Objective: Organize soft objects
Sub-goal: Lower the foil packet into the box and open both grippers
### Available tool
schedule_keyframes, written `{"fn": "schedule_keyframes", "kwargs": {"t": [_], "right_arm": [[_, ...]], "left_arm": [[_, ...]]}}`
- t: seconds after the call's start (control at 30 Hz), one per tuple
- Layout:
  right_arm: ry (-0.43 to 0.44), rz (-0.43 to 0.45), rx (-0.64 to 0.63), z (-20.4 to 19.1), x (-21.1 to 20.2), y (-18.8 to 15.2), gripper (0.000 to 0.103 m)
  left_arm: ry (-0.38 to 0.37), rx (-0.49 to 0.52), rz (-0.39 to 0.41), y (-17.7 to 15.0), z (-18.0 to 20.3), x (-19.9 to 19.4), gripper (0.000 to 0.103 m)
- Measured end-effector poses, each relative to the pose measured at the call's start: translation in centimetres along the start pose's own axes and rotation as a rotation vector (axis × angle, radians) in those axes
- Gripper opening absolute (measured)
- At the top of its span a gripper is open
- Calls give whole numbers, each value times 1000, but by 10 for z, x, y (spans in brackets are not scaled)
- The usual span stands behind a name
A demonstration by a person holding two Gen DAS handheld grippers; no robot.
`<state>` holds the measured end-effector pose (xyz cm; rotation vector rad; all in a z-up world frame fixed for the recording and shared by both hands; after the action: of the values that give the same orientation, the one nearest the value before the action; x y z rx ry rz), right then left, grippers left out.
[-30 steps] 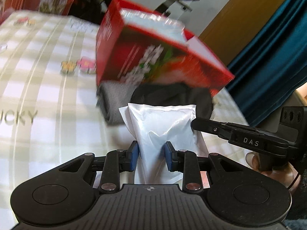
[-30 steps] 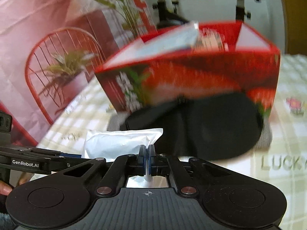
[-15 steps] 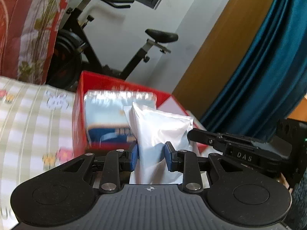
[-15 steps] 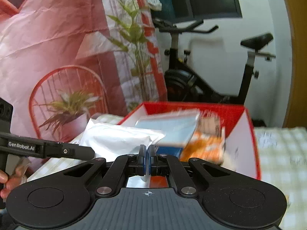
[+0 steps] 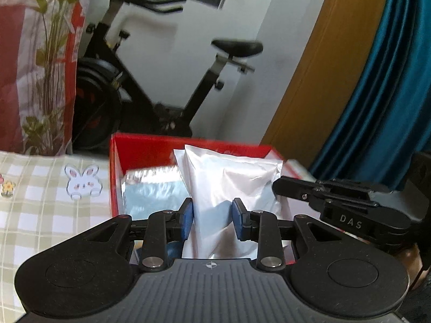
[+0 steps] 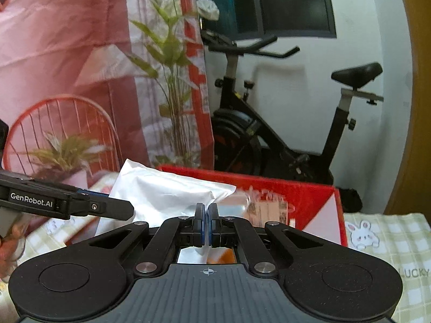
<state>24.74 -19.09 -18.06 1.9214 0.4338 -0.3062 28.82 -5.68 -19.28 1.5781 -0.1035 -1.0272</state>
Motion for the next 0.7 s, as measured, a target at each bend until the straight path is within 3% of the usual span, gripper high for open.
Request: {"fn": "schedule_keyframes", "kwargs": {"t": [0.2, 0.33, 0.47, 0.53, 0.7], "right_arm": [[-22, -78, 5, 9, 12, -30, 3], [-35, -105, 22, 12, 15, -38, 3], [-32, -113, 5, 4, 14, -38, 4], [-21, -118, 1, 0, 13, -36, 8], [-53, -108, -31, -10, 6, -33, 30]], "left_arm": [[13, -14, -74, -15, -9, 7, 46], [37, 3, -57, -12, -9, -2, 63], [58, 49, -46, -7, -1, -8, 70], [65, 62, -44, -4, 4, -7, 73], [101, 70, -41, -3, 10, -15, 82]]}}
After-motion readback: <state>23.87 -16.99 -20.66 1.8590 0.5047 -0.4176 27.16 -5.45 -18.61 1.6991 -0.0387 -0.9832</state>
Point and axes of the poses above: each gripper's, at about its wrist camera, not at the fingertips, and x roughly the way its jaws point, z to its right, y to its top, the point moved 4 cm from there along x, roughly the way its jaws point, and after that the axes turned 13 degrees about x, right-handed, at the moved point
